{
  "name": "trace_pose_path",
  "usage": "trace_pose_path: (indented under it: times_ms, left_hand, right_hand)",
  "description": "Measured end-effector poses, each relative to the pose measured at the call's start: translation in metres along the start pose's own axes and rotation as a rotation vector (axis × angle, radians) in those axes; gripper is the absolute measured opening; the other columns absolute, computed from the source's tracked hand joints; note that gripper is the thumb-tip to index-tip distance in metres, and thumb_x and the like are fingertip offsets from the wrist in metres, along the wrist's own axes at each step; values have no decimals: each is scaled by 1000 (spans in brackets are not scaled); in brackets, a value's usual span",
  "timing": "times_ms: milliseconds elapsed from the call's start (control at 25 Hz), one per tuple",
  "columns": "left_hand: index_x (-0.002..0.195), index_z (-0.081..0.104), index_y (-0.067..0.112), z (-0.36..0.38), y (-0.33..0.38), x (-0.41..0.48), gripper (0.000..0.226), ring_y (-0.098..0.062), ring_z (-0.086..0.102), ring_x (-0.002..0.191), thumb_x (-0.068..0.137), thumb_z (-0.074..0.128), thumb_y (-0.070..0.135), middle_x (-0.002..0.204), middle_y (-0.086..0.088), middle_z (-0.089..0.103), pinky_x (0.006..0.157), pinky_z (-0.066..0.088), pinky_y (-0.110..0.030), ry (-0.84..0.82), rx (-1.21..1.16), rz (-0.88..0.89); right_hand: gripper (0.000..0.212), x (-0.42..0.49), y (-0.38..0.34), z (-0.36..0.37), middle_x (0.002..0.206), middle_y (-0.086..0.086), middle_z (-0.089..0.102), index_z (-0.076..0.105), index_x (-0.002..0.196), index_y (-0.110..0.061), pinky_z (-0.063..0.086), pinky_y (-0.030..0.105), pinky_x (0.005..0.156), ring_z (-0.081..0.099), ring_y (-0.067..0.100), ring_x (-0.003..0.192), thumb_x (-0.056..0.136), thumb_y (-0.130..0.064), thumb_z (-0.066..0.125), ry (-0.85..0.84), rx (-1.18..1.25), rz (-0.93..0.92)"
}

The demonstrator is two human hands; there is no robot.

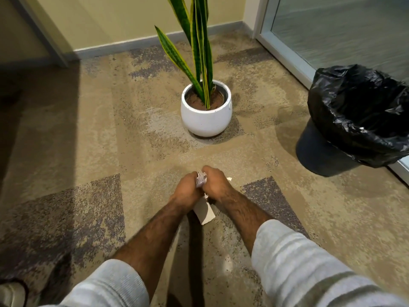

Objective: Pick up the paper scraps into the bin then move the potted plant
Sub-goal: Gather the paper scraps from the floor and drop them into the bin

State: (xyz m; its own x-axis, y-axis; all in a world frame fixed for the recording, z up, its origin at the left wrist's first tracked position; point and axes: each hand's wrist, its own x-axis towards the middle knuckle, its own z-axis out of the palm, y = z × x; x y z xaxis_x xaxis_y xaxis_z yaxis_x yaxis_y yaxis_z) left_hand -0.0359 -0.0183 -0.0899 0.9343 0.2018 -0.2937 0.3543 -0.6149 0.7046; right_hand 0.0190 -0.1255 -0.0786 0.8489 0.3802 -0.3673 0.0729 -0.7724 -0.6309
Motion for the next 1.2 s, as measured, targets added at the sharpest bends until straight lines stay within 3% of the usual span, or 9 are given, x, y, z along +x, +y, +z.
trace_pose_path:
  times_ms: [120, 200, 360, 480, 600, 720, 920, 1040, 1200]
  left_hand:
    - [83, 56, 29, -17, 30, 4, 24, -14, 64, 74, 91, 60, 7, 81, 10, 64, 62, 52, -29, 56, -37, 78]
    - [87, 58, 28, -32, 56, 10, 16, -17, 63, 75, 93, 61, 13, 83, 8, 64, 66, 54, -34, 95, -64, 134]
    - [102, 60, 13, -52, 114, 26, 11, -31, 66, 81, 92, 63, 11, 97, -8, 69, 73, 58, -44, 155, -3, 208]
    - [99, 57, 18, -58, 166, 33, 17, -24, 63, 81, 88, 65, 8, 96, -5, 69, 71, 50, -34, 178, -24, 307]
    - [96, 56, 22, -53, 214, 35, 8, -17, 58, 79, 93, 62, 18, 91, 2, 66, 69, 39, -29, 182, -2, 415]
    - [100, 61, 18, -37, 264, 38, 7, -23, 66, 78, 97, 60, 25, 90, -2, 68, 69, 53, -36, 94, 4, 477]
    - [100, 64, 16, -6, 359, 45, 20, -26, 70, 83, 99, 58, 34, 93, -4, 71, 68, 58, -36, -26, 25, 579]
    - [109, 69, 10, 14, 400, 45, 48, -29, 73, 87, 101, 48, 54, 102, -10, 75, 77, 61, -39, -105, 50, 600]
    - [112, 71, 8, 39, 426, 51, 39, -32, 74, 93, 98, 58, 42, 107, -14, 76, 81, 62, -42, -212, 64, 567]
  right_hand:
    - [22, 5, -16, -37, 81, -3, 59, 55, 83, -22, 44, 24, 54, 58, 18, 74, 80, -10, 73, 4, 153, 40]
    - [29, 7, -28, -71, 88, -2, 61, 60, 93, -21, 39, 19, 47, 59, 17, 77, 75, -8, 78, 3, 162, 21]
    - [31, 1, -46, -136, 87, 8, 63, 59, 93, -14, 50, 24, 44, 63, 22, 73, 74, 3, 77, 103, 214, -58]
    - [32, -9, -50, -189, 78, 3, 62, 58, 91, -17, 45, 18, 36, 63, 15, 61, 77, 9, 71, 192, 199, -57]
    - [35, -27, -41, -245, 82, 8, 67, 58, 88, -18, 57, 27, 47, 68, 18, 57, 77, 14, 69, 252, 191, -41]
    - [29, -52, -20, -286, 80, 14, 70, 61, 87, -12, 64, 40, 57, 70, 22, 57, 78, 14, 68, 321, 219, -33]
    - [19, -83, 22, -347, 51, 0, 63, 60, 78, -17, 39, 18, 31, 54, 6, 30, 72, 0, 66, 601, 220, 94]
    - [9, -90, 47, -372, 58, 7, 69, 63, 76, -16, 51, 31, 35, 63, 15, 37, 74, -7, 64, 712, 250, 175]
    - [3, -91, 76, -379, 85, 23, 75, 69, 84, -9, 63, 52, 64, 75, 36, 67, 81, -11, 69, 756, 311, 289]
